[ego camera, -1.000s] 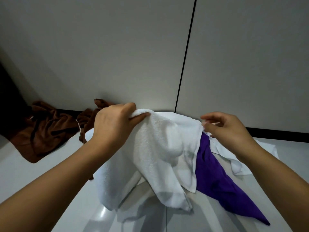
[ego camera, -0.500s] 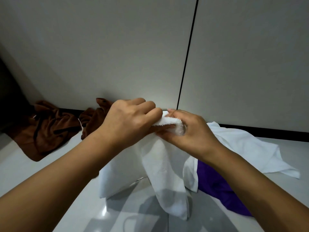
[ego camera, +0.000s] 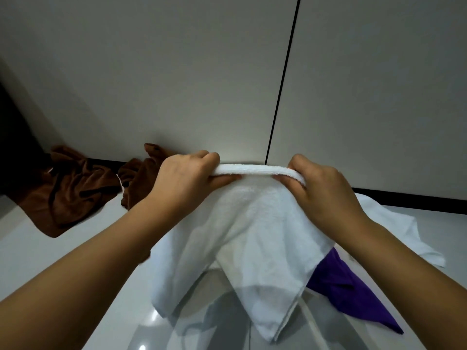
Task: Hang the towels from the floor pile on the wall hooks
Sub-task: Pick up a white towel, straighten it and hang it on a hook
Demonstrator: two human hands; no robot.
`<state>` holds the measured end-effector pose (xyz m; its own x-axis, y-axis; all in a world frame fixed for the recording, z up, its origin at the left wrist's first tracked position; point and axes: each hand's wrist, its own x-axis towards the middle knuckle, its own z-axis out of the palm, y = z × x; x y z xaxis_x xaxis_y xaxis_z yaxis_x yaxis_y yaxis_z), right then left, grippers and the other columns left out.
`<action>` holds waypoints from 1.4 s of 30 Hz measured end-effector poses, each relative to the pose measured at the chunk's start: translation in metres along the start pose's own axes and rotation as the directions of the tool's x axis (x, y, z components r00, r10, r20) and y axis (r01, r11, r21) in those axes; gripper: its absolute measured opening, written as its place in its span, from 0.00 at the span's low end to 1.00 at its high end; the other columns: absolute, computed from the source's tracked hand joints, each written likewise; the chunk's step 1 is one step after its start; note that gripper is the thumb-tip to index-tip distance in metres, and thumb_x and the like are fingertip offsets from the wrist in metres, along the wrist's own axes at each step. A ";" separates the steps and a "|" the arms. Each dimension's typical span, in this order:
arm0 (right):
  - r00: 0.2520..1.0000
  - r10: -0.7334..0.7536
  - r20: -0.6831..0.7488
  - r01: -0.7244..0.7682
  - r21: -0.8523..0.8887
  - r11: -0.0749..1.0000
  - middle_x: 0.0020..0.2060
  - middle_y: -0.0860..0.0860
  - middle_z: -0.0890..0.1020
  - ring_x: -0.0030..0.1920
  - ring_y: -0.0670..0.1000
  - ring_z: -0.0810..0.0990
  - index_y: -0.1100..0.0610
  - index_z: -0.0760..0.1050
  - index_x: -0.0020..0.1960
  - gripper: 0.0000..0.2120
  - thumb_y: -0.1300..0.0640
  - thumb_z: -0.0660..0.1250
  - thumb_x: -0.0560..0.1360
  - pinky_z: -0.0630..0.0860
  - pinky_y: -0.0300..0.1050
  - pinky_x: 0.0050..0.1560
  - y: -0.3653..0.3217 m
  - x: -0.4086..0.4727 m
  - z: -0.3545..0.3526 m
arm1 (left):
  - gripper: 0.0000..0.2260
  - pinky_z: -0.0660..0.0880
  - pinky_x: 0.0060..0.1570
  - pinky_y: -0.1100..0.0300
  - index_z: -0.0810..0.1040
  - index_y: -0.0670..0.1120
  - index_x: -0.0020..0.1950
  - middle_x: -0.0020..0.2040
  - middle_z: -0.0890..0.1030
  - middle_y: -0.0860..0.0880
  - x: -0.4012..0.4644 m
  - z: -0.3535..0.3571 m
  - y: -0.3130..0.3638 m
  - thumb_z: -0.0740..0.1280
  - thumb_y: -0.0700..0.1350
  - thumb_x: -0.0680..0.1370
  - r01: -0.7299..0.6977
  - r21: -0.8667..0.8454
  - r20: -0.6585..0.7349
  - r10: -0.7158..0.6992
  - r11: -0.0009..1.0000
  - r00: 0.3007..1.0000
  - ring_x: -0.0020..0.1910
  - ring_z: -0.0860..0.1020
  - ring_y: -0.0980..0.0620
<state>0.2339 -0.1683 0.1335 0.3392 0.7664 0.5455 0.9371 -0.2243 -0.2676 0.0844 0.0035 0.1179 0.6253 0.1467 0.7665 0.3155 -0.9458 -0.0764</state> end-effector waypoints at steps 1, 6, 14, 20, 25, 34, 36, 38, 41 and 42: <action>0.999 -0.039 -0.019 0.038 -0.062 0.997 0.27 0.48 0.70 0.27 0.54 0.71 0.59 0.71 0.42 0.13 0.49 0.64 0.77 0.67 0.46 0.28 0.002 0.002 0.000 | 0.23 0.50 0.23 0.64 0.66 0.42 0.30 0.24 0.67 0.48 -0.003 0.004 -0.001 0.59 0.61 0.73 0.051 -0.036 0.019 -0.051 0.998 0.999 0.20 0.67 0.45; 0.997 -0.064 0.037 0.069 -0.153 0.986 0.28 0.51 0.72 0.27 0.57 0.72 0.61 0.71 0.43 0.14 0.50 0.65 0.77 0.66 0.45 0.28 0.016 0.005 0.019 | 0.21 0.54 0.23 0.63 0.61 0.46 0.31 0.27 0.63 0.52 -0.019 0.029 -0.005 0.57 0.61 0.73 0.159 -0.108 0.092 -0.150 0.981 0.984 0.23 0.64 0.48; 0.991 -0.073 0.115 0.094 -0.195 0.976 0.24 0.53 0.74 0.20 0.57 0.70 0.59 0.67 0.39 0.14 0.51 0.67 0.75 0.53 0.37 0.22 0.040 0.024 0.062 | 0.23 0.52 0.22 0.67 0.67 0.43 0.25 0.21 0.69 0.46 0.002 0.059 -0.034 0.57 0.57 0.74 -0.087 0.065 0.230 0.070 0.994 0.971 0.16 0.67 0.45; 0.978 -0.165 0.127 0.195 -0.268 0.943 0.22 0.51 0.71 0.18 0.54 0.69 0.59 0.70 0.36 0.22 0.45 0.51 0.79 0.59 0.37 0.19 0.045 0.089 0.011 | 0.23 0.52 0.23 0.68 0.68 0.44 0.25 0.21 0.69 0.47 0.085 0.023 -0.054 0.56 0.58 0.74 -0.140 0.035 0.338 0.120 0.990 0.933 0.15 0.67 0.46; 0.981 -0.182 0.065 0.193 -0.262 0.946 0.22 0.50 0.72 0.17 0.54 0.68 0.58 0.69 0.35 0.29 0.42 0.42 0.81 0.56 0.36 0.22 0.020 0.172 -0.097 | 0.22 0.44 0.27 0.71 0.67 0.44 0.25 0.21 0.69 0.48 0.198 -0.049 -0.065 0.55 0.58 0.73 -0.103 0.053 0.293 0.083 0.993 0.952 0.14 0.66 0.46; 0.983 -0.163 0.089 0.184 -0.337 0.924 0.23 0.47 0.73 0.18 0.52 0.71 0.55 0.68 0.35 0.17 0.44 0.54 0.74 0.60 0.40 0.18 -0.047 0.314 -0.369 | 0.22 0.44 0.27 0.70 0.67 0.45 0.24 0.20 0.68 0.49 0.419 -0.244 -0.045 0.55 0.58 0.73 -0.055 0.051 0.202 0.044 0.997 0.978 0.14 0.65 0.47; 0.992 -0.110 0.064 0.125 -0.322 0.938 0.23 0.46 0.73 0.19 0.50 0.71 0.54 0.68 0.35 0.17 0.43 0.54 0.74 0.64 0.41 0.17 -0.062 0.330 -0.431 | 0.22 0.45 0.25 0.68 0.67 0.46 0.24 0.20 0.68 0.49 0.466 -0.290 -0.029 0.58 0.59 0.73 -0.067 0.070 0.185 0.053 0.995 0.981 0.14 0.65 0.49; 0.994 -0.084 0.067 0.101 -0.309 0.946 0.23 0.47 0.72 0.19 0.50 0.70 0.55 0.68 0.35 0.17 0.43 0.55 0.74 0.62 0.40 0.17 -0.076 0.337 -0.483 | 0.24 0.49 0.23 0.67 0.68 0.46 0.24 0.20 0.68 0.50 0.500 -0.328 -0.015 0.65 0.62 0.71 -0.089 0.050 0.185 0.079 0.995 0.980 0.13 0.65 0.50; 0.994 -0.090 0.062 0.107 -0.381 0.918 0.23 0.47 0.73 0.18 0.51 0.71 0.56 0.69 0.35 0.16 0.44 0.59 0.74 0.58 0.39 0.19 -0.101 0.338 -0.554 | 0.22 0.50 0.23 0.67 0.69 0.45 0.24 0.20 0.69 0.49 0.543 -0.383 0.004 0.75 0.58 0.63 -0.143 0.046 0.158 0.134 0.989 0.978 0.13 0.66 0.48; 0.994 -0.090 0.066 0.109 -0.402 0.909 0.23 0.48 0.74 0.19 0.52 0.71 0.56 0.69 0.36 0.15 0.45 0.63 0.73 0.58 0.38 0.20 -0.109 0.338 -0.572 | 0.22 0.51 0.24 0.67 0.69 0.45 0.24 0.20 0.69 0.49 0.553 -0.396 0.008 0.77 0.56 0.61 -0.155 0.038 0.150 0.147 0.987 0.978 0.13 0.66 0.47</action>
<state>0.2938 -0.2292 0.8010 0.2476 0.8216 0.5134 0.9222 -0.3624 0.1353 0.1501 -0.0375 0.7935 0.7647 0.0474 0.6426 0.2420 -0.9454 -0.2183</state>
